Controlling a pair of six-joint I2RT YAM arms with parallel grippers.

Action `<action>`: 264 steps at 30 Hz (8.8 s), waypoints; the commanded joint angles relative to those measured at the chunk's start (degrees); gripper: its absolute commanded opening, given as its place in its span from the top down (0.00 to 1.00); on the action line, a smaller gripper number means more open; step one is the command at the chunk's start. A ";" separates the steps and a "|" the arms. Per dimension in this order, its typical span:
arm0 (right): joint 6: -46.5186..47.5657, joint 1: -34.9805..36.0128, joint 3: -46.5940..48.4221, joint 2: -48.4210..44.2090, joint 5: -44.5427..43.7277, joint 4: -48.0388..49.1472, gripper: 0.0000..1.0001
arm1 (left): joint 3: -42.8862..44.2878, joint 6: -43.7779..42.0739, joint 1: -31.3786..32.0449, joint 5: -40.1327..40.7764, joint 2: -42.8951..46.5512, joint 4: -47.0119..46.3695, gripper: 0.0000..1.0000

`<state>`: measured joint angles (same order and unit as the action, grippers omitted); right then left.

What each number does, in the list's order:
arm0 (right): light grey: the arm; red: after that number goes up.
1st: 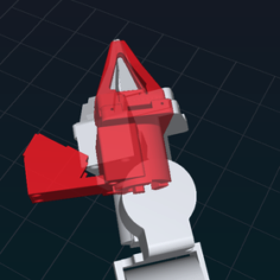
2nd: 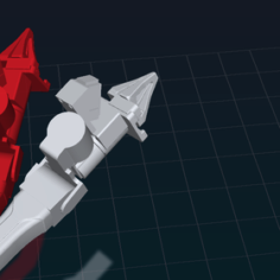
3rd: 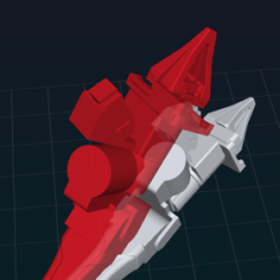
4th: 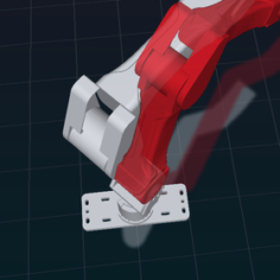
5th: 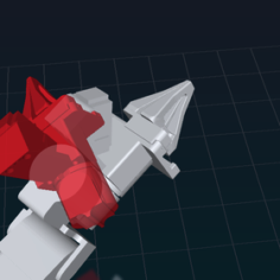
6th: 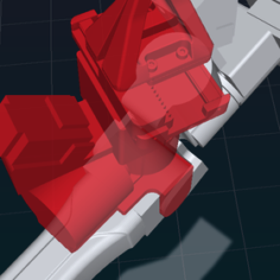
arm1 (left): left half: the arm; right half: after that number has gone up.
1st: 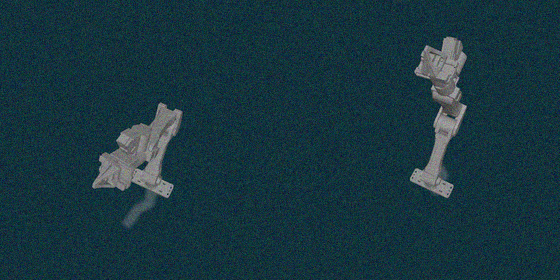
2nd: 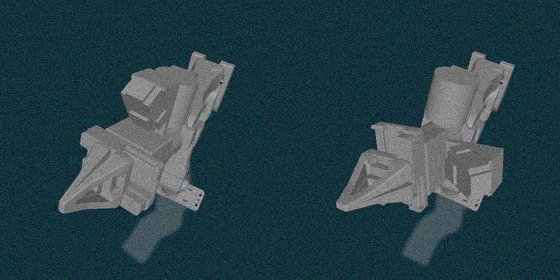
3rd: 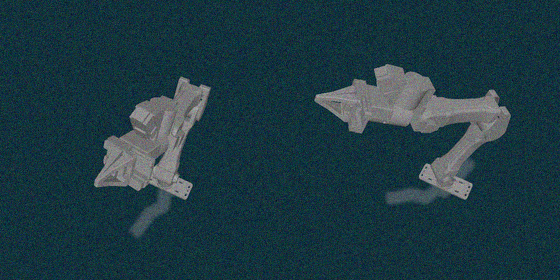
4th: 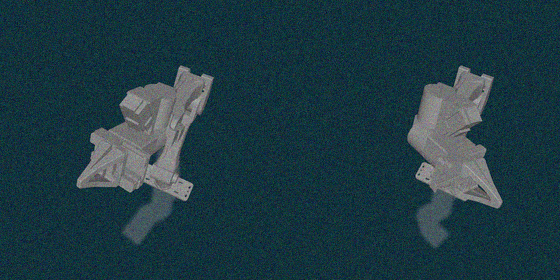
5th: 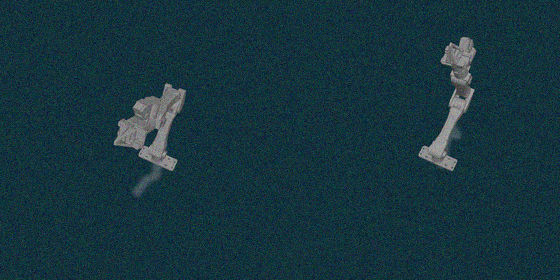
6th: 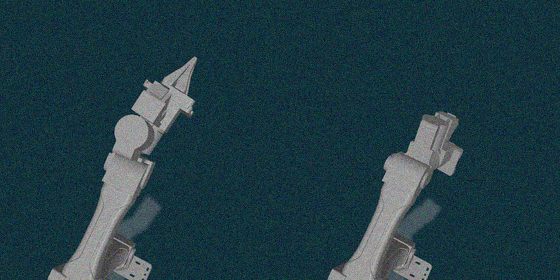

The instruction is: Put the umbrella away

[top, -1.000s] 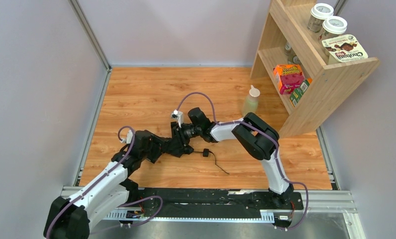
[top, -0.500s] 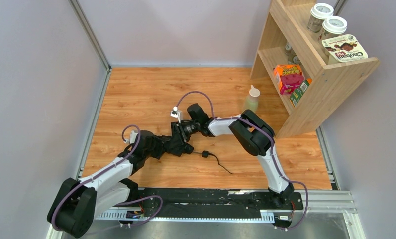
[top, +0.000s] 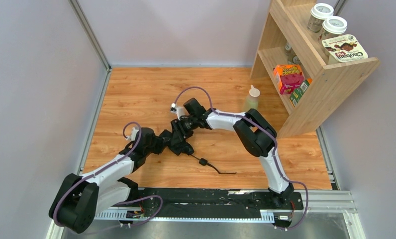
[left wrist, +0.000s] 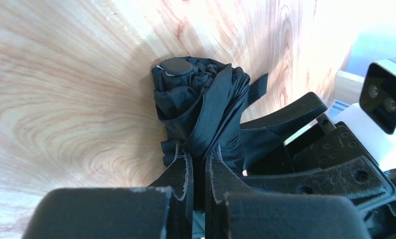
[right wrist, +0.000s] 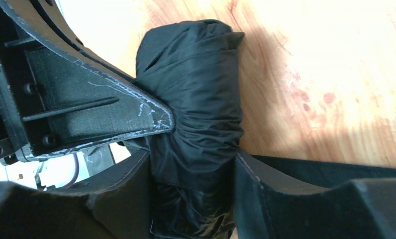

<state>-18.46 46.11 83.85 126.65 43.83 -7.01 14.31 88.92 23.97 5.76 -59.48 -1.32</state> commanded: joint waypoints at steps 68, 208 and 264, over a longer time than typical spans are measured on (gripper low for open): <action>9.31 1.26 -9.77 3.95 -0.15 -3.53 1.00 | 24.72 -13.42 -6.21 -7.16 -21.80 24.70 0.25; -28.63 -2.42 -29.09 -39.37 -40.48 -17.15 0.13 | 9.51 -19.93 0.12 -11.03 -15.31 15.83 1.00; -9.25 -9.37 -7.23 -5.27 -28.36 8.90 0.71 | 18.47 -12.73 0.12 -8.93 -22.34 39.29 1.00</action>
<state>-35.99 37.78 70.35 122.06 19.49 15.97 34.46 76.69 23.86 -8.91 -77.60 23.20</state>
